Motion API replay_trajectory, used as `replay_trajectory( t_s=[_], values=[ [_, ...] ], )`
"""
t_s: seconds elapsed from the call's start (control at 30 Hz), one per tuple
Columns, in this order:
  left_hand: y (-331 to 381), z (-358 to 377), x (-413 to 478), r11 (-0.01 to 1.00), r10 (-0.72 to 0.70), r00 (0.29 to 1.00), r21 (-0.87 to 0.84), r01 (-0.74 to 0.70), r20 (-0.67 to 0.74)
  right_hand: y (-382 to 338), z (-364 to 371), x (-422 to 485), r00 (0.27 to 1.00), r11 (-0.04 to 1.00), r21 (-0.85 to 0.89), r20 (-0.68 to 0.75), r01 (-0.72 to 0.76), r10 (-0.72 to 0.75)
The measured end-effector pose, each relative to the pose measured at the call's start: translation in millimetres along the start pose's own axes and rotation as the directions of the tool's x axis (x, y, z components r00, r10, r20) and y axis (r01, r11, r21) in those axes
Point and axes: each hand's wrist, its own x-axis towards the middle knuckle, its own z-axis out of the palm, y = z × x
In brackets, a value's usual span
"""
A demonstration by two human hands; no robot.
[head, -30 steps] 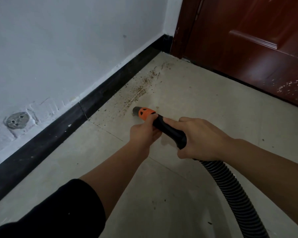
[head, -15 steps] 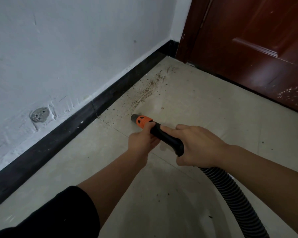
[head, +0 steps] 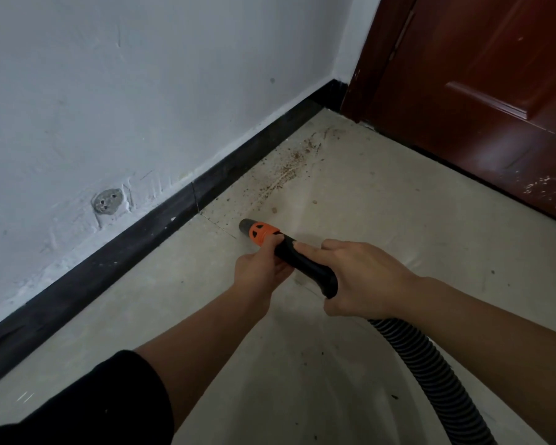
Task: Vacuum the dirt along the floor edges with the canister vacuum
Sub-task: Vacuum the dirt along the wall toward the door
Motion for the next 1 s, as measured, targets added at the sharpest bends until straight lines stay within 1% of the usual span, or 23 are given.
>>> replay_trajectory(
  t_s=[0.33, 0.6, 0.8, 1.0],
  values=[
    [6, -21, -7, 0.999, 0.018, 0.997, -0.026, -0.020, -0.073, -21, 0, 10, 0.999, 0.999, 0.005, 0.013, 0.042, -0.042],
    [11, -33, -5, 0.999, 0.042, 0.994, -0.020, -0.045, -0.103, -32, 4, 20, 0.997, 0.997, -0.020, 0.000, 0.071, -0.071],
    [15, -24, 3, 0.999, 0.034, 0.995, -0.020, -0.036, -0.091, -26, 0, 25, 1.000, 0.999, -0.031, 0.014, 0.021, -0.021],
    [16, -3, 16, 0.999, 0.032, 0.999, -0.020, -0.033, -0.034, -11, -5, 26, 0.998, 0.998, -0.008, 0.016, -0.055, 0.055]
  ],
)
